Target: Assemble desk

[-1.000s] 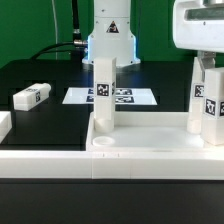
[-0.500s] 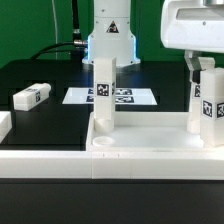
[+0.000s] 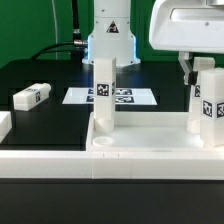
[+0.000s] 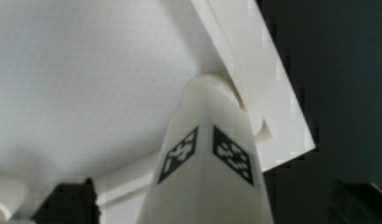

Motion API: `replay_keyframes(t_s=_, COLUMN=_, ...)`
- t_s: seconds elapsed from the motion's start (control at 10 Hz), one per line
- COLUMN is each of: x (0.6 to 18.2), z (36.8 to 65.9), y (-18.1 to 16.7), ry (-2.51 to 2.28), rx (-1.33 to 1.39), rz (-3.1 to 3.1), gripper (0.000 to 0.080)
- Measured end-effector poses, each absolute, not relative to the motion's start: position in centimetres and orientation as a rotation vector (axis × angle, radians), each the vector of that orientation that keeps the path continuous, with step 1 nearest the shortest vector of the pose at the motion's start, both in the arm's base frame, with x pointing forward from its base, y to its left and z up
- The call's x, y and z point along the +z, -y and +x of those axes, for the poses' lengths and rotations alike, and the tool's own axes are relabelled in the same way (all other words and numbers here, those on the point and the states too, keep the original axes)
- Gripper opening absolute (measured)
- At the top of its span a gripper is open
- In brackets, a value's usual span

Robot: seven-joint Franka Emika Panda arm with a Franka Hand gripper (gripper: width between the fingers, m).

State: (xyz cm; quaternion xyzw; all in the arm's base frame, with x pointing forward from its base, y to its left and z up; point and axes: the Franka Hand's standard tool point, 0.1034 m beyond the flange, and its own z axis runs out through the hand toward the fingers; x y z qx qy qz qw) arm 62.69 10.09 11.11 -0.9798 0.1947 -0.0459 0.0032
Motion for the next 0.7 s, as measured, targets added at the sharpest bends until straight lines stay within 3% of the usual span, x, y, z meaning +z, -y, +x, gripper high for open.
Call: replay_keyframes(t_s=0.7, x=11.79, z=63.82, y=-9.28, ry=0.186, rx=-0.172, rz=-3.175, gripper=0.0622)
